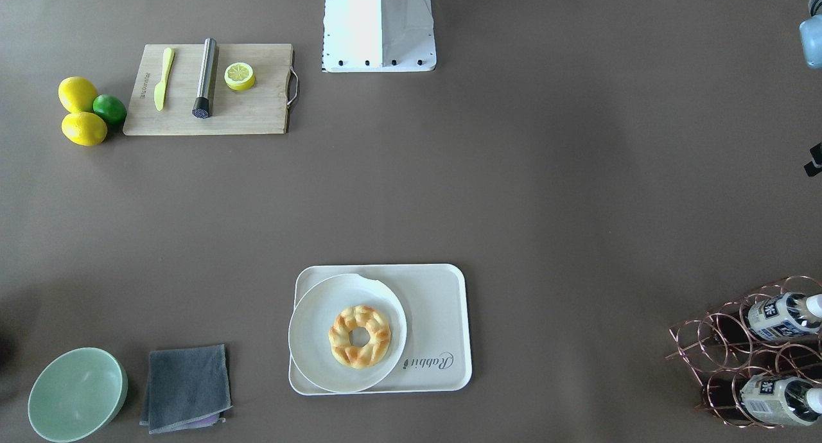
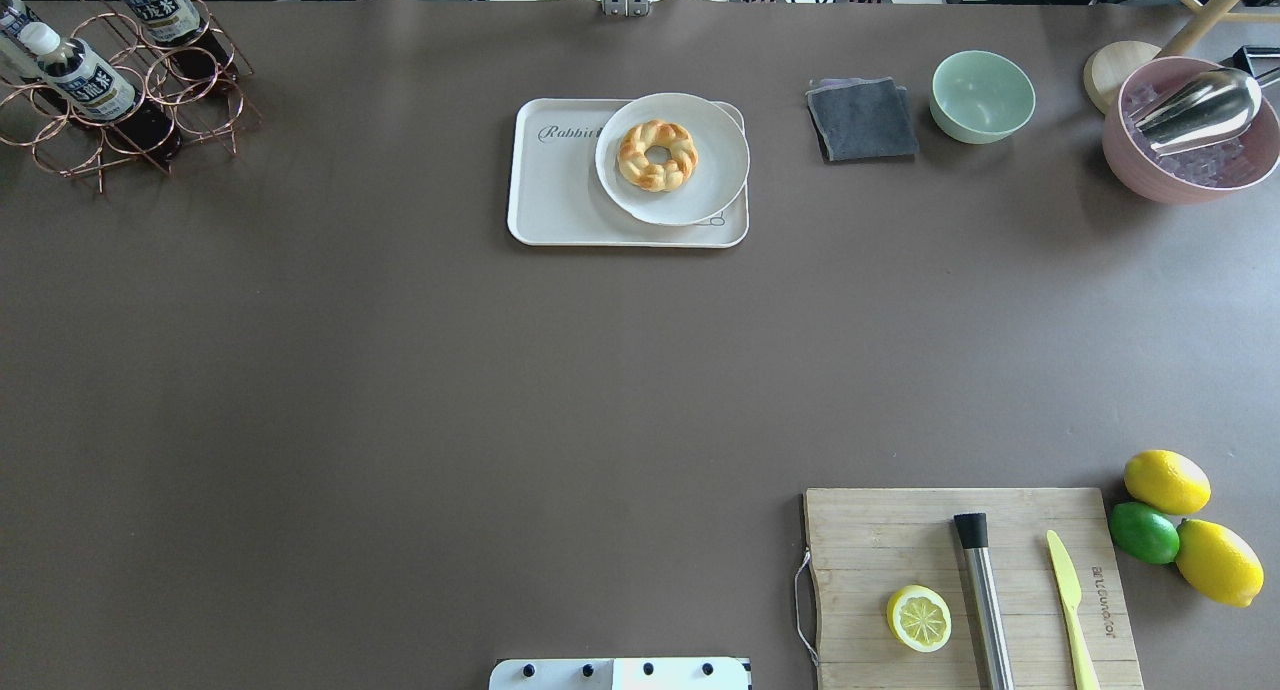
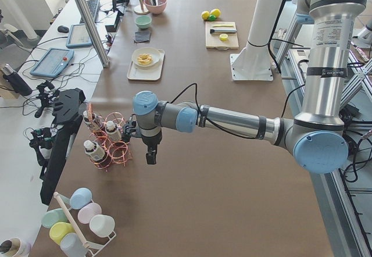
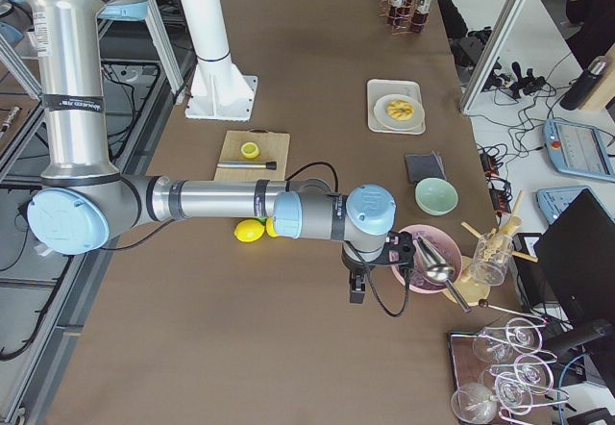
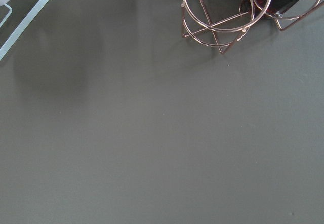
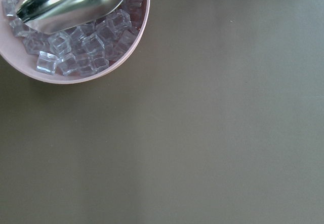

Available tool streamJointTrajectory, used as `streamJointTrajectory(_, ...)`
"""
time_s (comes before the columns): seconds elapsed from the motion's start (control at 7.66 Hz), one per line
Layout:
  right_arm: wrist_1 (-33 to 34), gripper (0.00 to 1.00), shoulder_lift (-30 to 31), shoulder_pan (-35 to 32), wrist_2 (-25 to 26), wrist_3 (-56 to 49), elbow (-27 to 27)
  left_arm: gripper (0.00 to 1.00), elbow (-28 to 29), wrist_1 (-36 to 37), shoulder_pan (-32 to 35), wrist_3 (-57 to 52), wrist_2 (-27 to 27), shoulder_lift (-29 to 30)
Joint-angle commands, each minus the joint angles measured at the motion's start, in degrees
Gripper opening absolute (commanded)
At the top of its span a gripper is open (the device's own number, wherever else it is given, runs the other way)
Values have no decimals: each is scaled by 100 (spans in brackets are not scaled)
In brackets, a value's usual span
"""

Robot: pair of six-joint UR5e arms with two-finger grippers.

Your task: Place tea on tray

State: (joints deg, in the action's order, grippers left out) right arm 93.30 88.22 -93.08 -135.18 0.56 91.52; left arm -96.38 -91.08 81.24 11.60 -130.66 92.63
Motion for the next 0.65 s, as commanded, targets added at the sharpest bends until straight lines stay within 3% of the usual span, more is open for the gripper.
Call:
streamJointTrajectory(0.0, 13, 100, 11, 0, -43, 6, 15, 97, 66, -6, 6, -52, 14, -17)
streamJointTrajectory(0.52, 4, 100, 11, 0, -43, 6, 24, 97, 84, 3, 6, -8, 14, 9)
